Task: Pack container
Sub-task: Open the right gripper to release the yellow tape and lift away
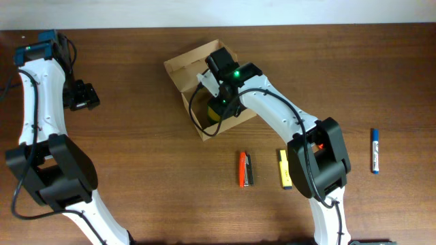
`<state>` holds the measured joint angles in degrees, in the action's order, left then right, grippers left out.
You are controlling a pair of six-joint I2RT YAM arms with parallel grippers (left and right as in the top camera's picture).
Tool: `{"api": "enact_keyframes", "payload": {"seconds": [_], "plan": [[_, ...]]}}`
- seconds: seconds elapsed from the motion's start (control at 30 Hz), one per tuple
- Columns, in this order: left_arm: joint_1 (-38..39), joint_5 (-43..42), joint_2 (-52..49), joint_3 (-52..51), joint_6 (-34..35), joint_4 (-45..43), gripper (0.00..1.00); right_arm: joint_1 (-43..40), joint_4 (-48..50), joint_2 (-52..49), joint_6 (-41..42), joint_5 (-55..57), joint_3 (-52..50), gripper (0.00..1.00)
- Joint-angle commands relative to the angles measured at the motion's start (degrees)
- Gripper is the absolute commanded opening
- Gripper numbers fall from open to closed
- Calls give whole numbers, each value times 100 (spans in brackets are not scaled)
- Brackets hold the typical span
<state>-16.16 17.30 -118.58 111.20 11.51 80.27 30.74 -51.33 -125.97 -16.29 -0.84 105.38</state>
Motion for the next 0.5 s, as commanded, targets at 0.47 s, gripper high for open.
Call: {"api": "enact_keyframes", "payload": {"seconds": [0.47], "plan": [[-13,-22,33,-57,-90,-15,100,33,15,857,44,1102,232,86]]}}
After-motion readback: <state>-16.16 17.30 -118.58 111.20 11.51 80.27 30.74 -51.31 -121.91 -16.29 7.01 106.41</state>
